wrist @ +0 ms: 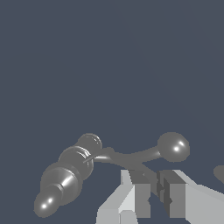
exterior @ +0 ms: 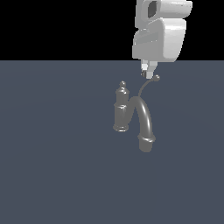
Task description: Turn on the faucet by rotating a designated handle.
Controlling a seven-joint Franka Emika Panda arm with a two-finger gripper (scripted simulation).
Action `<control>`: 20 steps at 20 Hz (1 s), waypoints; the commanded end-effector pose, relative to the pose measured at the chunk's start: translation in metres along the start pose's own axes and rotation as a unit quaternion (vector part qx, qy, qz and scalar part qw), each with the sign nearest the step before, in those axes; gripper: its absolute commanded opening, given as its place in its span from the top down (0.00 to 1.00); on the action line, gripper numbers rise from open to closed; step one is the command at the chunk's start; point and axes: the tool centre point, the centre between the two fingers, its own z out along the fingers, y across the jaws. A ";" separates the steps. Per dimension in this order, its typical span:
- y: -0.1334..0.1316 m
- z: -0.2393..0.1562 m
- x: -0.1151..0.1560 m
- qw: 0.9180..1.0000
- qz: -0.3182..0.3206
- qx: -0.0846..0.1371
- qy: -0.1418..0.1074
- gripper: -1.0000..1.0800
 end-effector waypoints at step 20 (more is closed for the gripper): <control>-0.037 0.010 0.062 1.000 0.015 -0.010 -0.001 1.00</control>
